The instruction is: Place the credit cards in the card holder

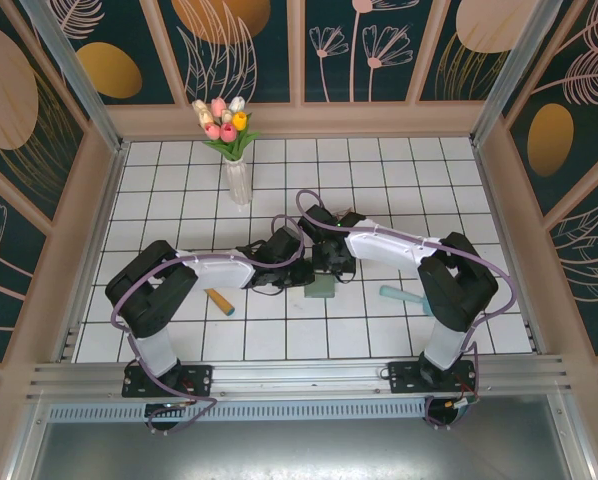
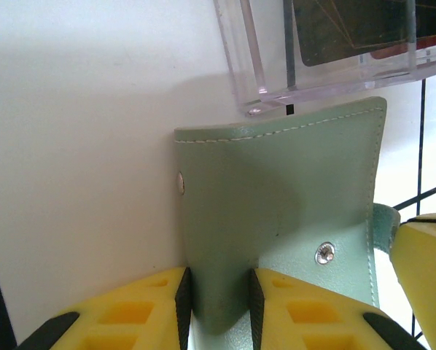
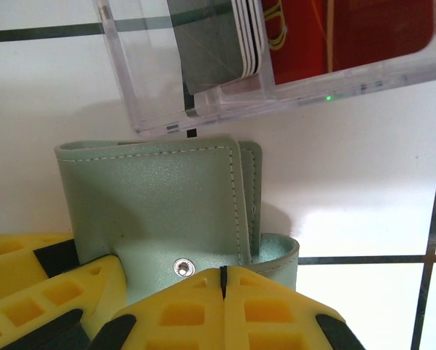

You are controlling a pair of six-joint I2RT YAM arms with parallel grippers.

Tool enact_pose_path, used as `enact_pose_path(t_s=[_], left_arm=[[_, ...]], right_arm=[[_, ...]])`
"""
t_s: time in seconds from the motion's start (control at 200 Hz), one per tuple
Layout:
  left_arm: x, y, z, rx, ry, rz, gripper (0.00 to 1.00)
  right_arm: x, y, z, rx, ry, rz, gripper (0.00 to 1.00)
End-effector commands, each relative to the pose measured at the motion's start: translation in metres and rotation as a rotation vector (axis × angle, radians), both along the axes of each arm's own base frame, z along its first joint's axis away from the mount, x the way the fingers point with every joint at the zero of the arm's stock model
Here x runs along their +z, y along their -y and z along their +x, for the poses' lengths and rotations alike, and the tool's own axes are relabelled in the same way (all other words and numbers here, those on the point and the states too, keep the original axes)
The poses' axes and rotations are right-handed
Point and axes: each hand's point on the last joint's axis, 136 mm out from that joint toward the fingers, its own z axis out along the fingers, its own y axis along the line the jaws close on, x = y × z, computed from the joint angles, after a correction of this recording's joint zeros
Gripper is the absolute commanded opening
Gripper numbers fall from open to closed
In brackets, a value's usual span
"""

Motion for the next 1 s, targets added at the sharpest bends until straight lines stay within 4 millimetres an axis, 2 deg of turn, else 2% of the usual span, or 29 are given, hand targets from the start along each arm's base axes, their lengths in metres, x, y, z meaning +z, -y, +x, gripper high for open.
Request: enact_pose_path(t_s=[0.0,0.075,0.135,0.255,0.405,0.615,0.831,0.996], left_arm=[[-0.019,-0.016,-0.011,-0.011,-0.024,0.086,0.31],[-0.018,-0.015,-0.011,-0.015,-0.021,0.081,0.32],[-0.016,-0.015,-0.011,-0.015,-0.015,0.076,0.33],[-0.01,-0.014,-0.01,-0.006,0.0,0.057,0.34],[-0.004,-0.016,-0.008,0.02,0.019,0.031,0.37],[-0.001,-0.017,-0.008,0.034,0.032,0.009,0.39],[-0.002,-0.017,-0.009,0.033,0.03,0.011,0.38],[0.0,-0.016,-0.008,0.029,0.033,0.011,0.38]], right_arm=[[0.004,0.009,-0.007,0.0,-0.006,-0.049,0.01],[0.006,0.008,-0.007,-0.003,-0.003,-0.044,0.1],[0.007,0.006,-0.008,0.003,-0.006,-0.034,0.12],[0.005,0.004,-0.01,0.011,-0.017,-0.029,0.23],[-0.001,0.005,-0.013,0.014,-0.032,-0.047,0.27],[-0.003,0.006,-0.011,0.016,-0.027,-0.074,0.27],[0.003,0.007,-0.007,0.009,-0.002,-0.091,0.18],[0.007,0.006,-0.006,0.013,0.006,-0.085,0.16]])
